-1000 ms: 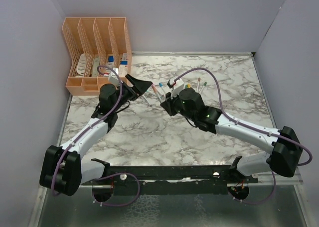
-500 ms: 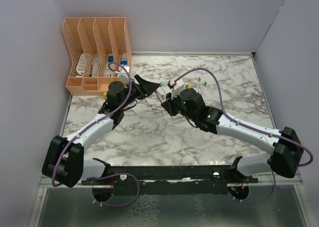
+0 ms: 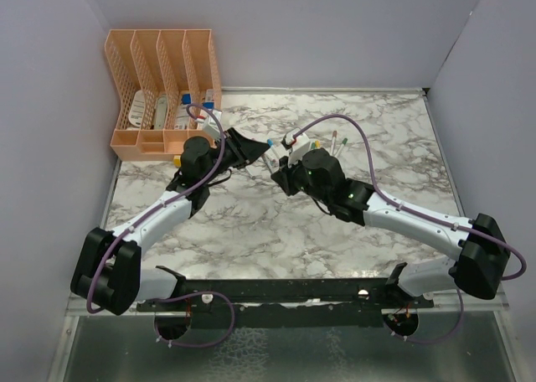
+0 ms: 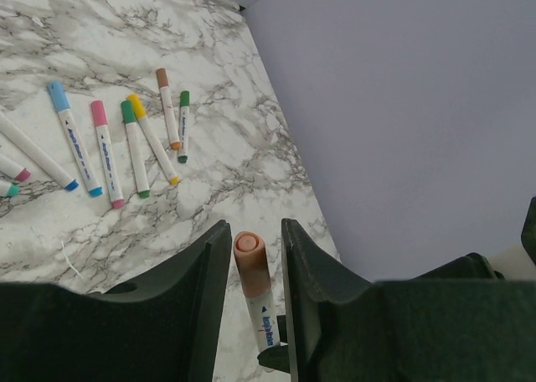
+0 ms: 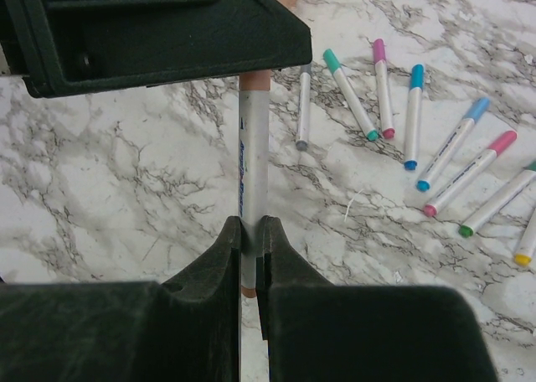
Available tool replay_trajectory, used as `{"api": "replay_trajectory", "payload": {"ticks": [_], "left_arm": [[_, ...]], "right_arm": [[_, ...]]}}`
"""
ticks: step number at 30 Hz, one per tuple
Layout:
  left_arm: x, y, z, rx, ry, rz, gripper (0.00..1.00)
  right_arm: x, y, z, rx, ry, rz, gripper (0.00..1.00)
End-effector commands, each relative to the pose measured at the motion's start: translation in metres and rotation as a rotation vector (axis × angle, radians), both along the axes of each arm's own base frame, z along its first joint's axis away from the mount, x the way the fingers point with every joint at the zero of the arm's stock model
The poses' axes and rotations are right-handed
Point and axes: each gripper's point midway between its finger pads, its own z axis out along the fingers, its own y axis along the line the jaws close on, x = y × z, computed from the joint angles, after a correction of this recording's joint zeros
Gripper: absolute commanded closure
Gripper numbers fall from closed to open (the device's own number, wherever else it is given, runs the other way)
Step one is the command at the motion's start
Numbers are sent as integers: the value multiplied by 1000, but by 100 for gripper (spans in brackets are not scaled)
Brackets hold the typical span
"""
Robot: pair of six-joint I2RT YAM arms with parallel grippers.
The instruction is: Open the pen caps
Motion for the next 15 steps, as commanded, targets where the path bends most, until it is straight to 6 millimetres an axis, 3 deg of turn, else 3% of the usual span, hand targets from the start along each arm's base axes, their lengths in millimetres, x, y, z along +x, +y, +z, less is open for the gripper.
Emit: {"api": "replay_trajectory", "payload": {"ticks": [1,6,9,11,14,15], "left_arm": [[-3,-8,14,-2,-64,-48,68],[-6,-11,13,2,-67,-67,69],[-7,-11,13,6,-72,-69,82],[-7,-11,12,8,-71,-71,97],[-7,-12,12,10,-72,-74,100],[-7,-12,12,11,-72,-74,100]], "right_arm": [[2,-3,6,0,-16,-5,99],[3,-5,7,2,-17,-9,99],[3,-5,7,3,-16,-11,99],[4,-6,7,1,-15,-15,99],[5,-6,7,1,-12,-20,99],[6,-7,7,1,-11,-25,93]]}}
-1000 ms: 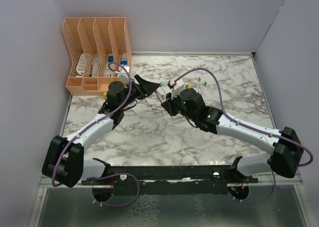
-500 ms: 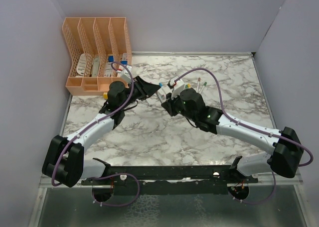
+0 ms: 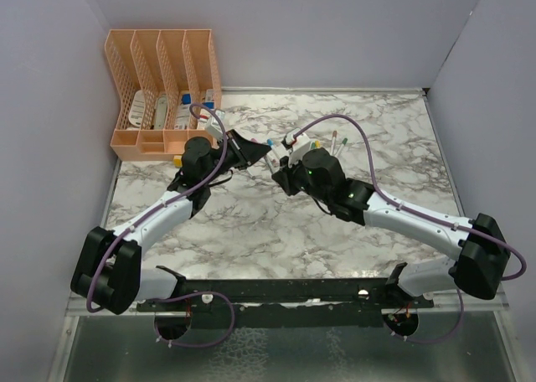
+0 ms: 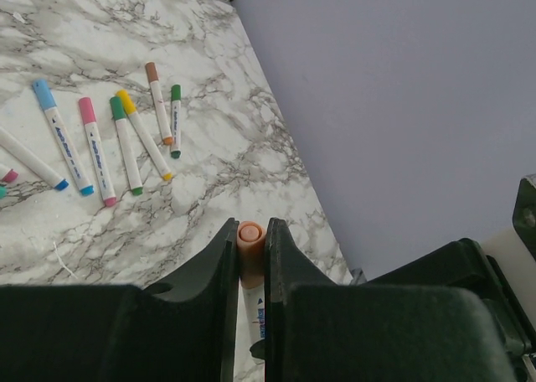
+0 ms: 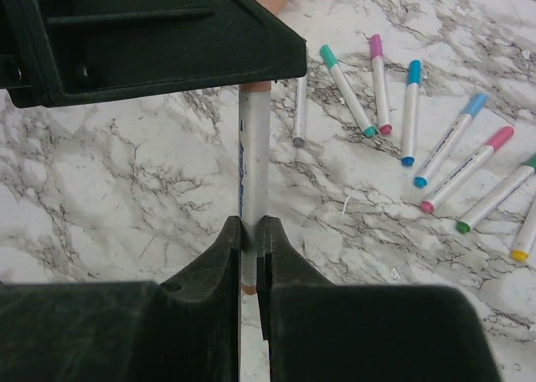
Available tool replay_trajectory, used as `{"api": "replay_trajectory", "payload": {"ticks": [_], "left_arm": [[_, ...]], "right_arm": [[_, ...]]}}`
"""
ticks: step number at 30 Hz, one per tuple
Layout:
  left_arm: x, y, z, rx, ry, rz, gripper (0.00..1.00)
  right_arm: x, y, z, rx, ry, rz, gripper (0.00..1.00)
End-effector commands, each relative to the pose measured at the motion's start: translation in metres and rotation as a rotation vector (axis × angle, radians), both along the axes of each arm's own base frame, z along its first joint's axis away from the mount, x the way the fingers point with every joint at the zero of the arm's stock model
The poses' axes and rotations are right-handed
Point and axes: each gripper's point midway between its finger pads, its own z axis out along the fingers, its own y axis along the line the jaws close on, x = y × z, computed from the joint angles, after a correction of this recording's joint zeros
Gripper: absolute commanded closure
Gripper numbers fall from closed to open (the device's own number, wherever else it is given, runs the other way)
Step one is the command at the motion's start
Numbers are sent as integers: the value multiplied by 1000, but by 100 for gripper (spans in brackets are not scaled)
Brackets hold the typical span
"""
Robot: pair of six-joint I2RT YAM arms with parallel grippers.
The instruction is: Open the pen caps
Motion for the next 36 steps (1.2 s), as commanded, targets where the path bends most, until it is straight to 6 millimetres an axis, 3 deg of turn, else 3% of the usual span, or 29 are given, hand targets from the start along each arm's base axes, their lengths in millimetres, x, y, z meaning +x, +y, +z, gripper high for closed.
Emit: {"api": "replay_trajectory", "payload": {"ticks": [1,3,4,6,10,15,24,29,36], "left_arm": [[-2,-7,11,0,-49,-35,100],[-2,-7,10,1,-47,-33,100],[-2,-8,9,3,-47,-35,100],[-3,-10,9,4,-46,-41,100],[-7,-19,8,9,-47,-62,100],[-13,-30,8,15,-55,-87,100],[-16,-33,9,17,-63,-83,100],[0,-22,8,18,-49,30,100],[40,-12,12,77,-54,184,100]], "right_arm": [[4,-4,10,8,-15,-21,77],[5,-4,11,12,-13,-20,54],[5,-4,11,13,-10,-19,49],[6,-3,11,16,-8,-17,44],[11,-1,11,19,-3,-23,45],[18,3,11,29,0,-28,53],[24,-1,6,34,21,-46,98],[18,-3,0,29,44,-32,99],[-4,-5,-22,9,123,35,99]]}}
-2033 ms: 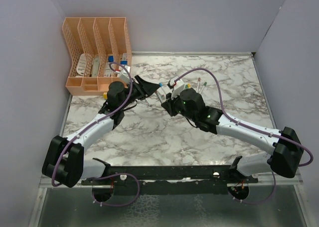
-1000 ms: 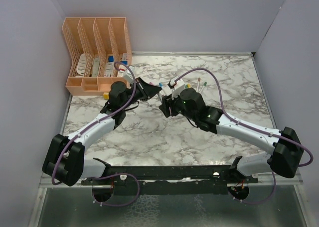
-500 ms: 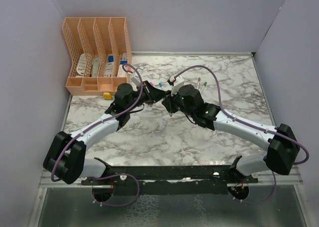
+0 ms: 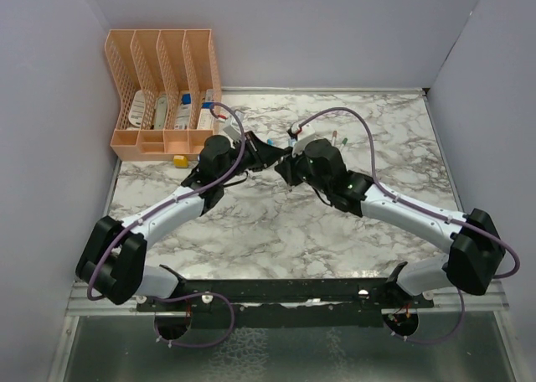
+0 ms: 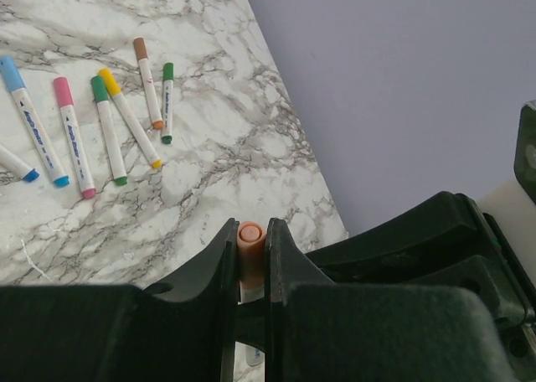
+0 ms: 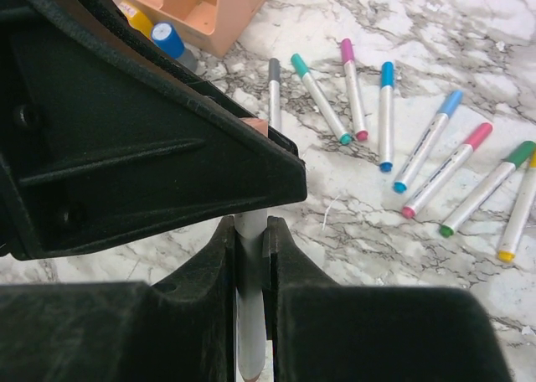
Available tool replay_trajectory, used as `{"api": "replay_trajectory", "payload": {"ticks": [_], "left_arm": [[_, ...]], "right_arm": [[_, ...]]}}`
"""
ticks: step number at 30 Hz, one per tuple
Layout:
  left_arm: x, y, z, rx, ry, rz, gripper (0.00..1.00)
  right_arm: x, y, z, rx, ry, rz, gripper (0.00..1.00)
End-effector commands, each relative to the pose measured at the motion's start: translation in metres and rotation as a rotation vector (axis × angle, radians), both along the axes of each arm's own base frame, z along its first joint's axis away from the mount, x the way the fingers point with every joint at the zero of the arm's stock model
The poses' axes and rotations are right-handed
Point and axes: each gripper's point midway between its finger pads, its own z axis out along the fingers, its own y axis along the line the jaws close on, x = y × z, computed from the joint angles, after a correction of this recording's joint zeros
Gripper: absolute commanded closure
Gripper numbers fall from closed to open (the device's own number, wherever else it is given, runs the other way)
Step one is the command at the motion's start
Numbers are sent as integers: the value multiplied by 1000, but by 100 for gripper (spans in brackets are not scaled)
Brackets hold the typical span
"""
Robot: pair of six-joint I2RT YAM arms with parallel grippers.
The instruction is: Open the pen caps
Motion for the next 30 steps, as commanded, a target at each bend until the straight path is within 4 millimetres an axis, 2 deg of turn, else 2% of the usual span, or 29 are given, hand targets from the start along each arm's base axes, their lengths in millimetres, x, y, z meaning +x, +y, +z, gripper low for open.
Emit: {"api": "replay_trajectory", "payload": {"ticks": [1,8,13,16,18,21,26,30], "left_arm": [[51,19,23,42,-78,207,100],[82,40,42,37,-98,277,100],[88,58,40,37,-85,302,100],[85,66,32,52,-63,299,100],[82,67,20,107,-29,285,100],[71,70,-10,222,43,261,100],[34,79,-73,419,174,229,100],[7,73,-104,498,232,193,100]], "right_arm": [[-29,-3,-22,-6,94,86,99],[-57,-25,-58,-22,188,81,99],[-68,-40,-74,-39,223,65,99],[-71,-45,-81,-50,230,49,99],[-68,-48,-84,-65,232,31,99],[-61,-50,-93,-100,248,-9,99],[-45,-55,-110,-170,271,-101,99],[-34,-60,-127,-208,306,-145,99]]}}
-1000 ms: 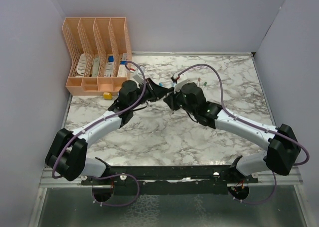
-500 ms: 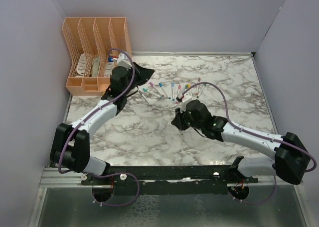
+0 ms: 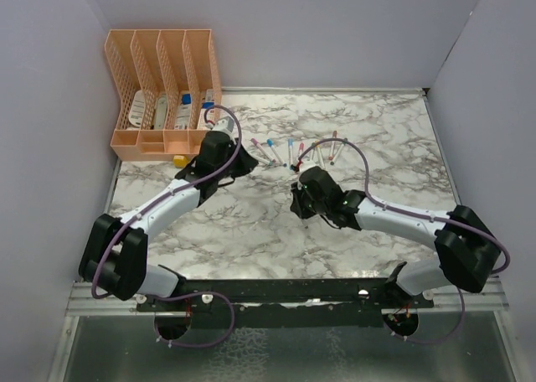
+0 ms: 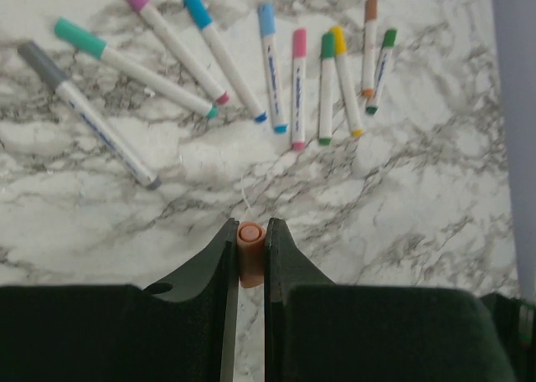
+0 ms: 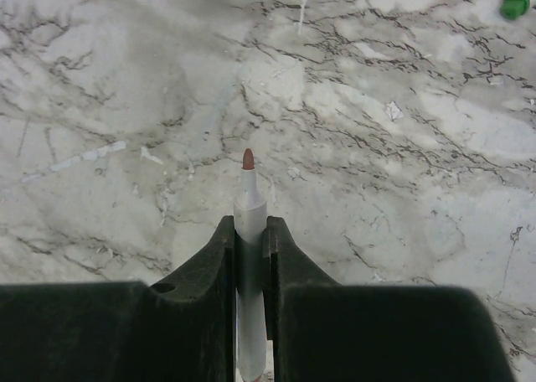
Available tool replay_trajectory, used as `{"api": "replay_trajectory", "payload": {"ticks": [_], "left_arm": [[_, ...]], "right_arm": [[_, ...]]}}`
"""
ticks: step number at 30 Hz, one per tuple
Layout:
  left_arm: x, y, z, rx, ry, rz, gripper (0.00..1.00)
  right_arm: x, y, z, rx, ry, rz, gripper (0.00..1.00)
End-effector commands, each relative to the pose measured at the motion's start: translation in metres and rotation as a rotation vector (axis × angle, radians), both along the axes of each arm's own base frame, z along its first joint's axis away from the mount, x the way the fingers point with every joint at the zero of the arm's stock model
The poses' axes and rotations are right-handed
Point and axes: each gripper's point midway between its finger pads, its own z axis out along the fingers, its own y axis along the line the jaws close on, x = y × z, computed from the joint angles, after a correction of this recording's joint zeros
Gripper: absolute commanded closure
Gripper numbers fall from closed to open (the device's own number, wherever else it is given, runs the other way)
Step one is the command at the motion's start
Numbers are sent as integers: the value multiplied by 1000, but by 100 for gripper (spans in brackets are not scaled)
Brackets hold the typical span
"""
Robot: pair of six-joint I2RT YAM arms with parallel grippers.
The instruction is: Open the pen caps
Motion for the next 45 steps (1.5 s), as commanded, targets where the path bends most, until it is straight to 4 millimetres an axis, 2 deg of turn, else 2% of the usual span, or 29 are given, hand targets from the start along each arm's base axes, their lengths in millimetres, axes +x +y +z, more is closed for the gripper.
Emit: {"api": "replay_trajectory", "payload": {"ticks": [1,10,21,24,25,31,39,41,45], "left_arm": [[-36,2,-41,144,100,-28,100],[-56,-35,-75,222,189,-20,100],[-73,-82,-115,285,264,-38,100],[-76,-86,-118,299,263,-39,100],[-78,-86,-128,323,282,-39,100],[-86,-83,-148,382,336,-48,100],[-94,-77,-158,403,366,-49,88],[-95,-76,-157,399,366,-46,76],[-97,-76,-154,391,366,-45,61]], "right_arm": [[21,-11,-12,-56,17,-96,99],[41,-38,-27,-75,48,-180,99],[39,-50,-44,-83,79,-204,97],[39,-51,-47,-81,85,-204,96],[39,-51,-48,-80,89,-204,96],[37,-50,-61,-76,118,-203,87],[34,-48,-72,-72,147,-198,76],[34,-48,-72,-69,149,-199,72],[35,-47,-72,-66,150,-198,69]]}}
